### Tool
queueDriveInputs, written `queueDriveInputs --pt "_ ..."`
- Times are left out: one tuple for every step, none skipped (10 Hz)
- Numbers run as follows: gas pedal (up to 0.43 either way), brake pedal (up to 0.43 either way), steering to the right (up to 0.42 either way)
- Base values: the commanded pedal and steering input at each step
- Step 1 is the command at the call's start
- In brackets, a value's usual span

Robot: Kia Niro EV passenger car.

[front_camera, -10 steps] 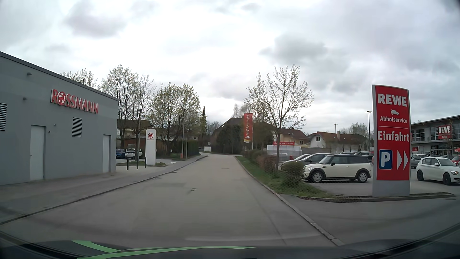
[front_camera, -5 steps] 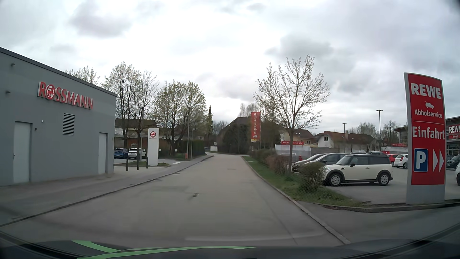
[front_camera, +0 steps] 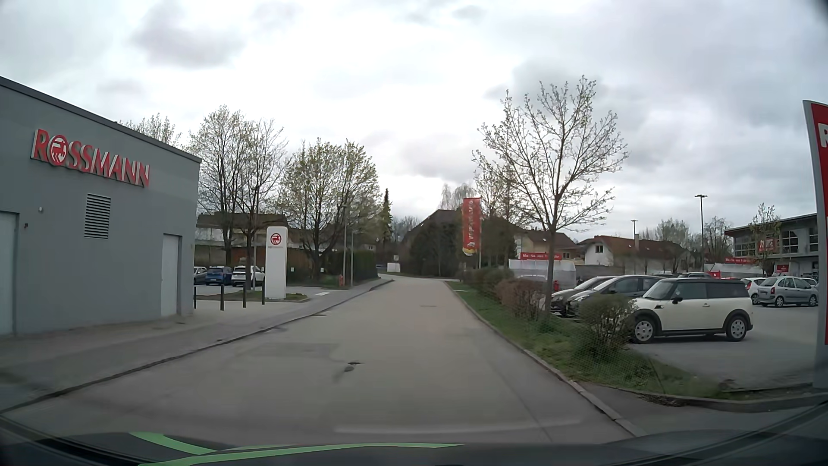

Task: Follow the waypoints while adhering to traffic rules and regulations

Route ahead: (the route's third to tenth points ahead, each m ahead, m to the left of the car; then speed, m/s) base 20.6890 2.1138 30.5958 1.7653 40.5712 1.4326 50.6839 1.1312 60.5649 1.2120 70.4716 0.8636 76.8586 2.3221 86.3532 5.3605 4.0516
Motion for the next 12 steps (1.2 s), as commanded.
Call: queueDriveInputs --pt "0.150 0.000 -0.018" --pt "0.150 0.000 -0.017" --pt "0.150 0.000 -0.015" --pt "0.150 0.000 -0.011" --pt "0.138 0.000 -0.005" --pt "0.130 0.000 -0.001" --pt "0.118 0.000 0.001" --pt "0.098 0.000 0.002" --pt "0.098 0.000 0.003" --pt "0.079 0.000 0.004" --pt "0.059 0.000 0.008" --pt "0.059 0.000 0.012"
